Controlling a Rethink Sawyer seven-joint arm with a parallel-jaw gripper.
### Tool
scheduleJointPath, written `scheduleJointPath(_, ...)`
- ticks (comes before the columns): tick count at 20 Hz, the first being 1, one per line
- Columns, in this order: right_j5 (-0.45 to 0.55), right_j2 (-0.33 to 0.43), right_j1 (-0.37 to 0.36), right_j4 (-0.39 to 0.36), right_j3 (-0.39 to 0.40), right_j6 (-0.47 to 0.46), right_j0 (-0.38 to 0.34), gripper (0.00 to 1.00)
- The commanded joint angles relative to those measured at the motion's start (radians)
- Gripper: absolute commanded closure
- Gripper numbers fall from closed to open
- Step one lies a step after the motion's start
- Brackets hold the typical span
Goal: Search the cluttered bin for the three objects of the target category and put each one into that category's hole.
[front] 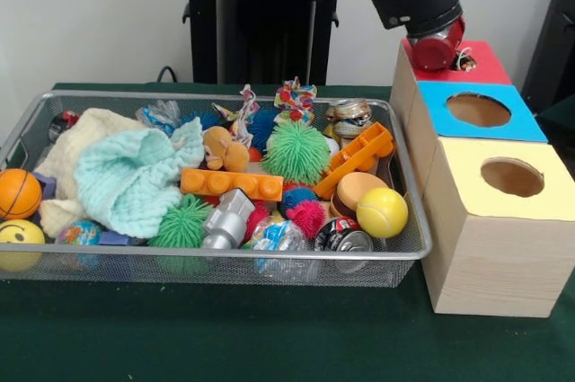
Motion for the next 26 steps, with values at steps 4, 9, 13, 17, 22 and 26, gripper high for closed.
scheduleJointPath(4,0.287,-0.072,-0.208,0.278,0.034,0.324,0.187,1.00)
scheduleJointPath(9,0.457,-0.244,-0.402,0.403,0.026,0.374,0.302,1.00)
scheduleJointPath(13,0.505,-0.413,-0.413,0.412,-0.066,0.404,0.419,1.00)
scheduleJointPath(17,0.514,-0.477,-0.422,0.409,-0.087,0.409,0.449,1.00)
scheduleJointPath(22,0.516,-0.484,-0.415,0.436,-0.108,0.418,0.458,1.00)
scheduleJointPath(26,0.520,-0.494,-0.412,0.452,-0.120,0.433,0.475,1.00)
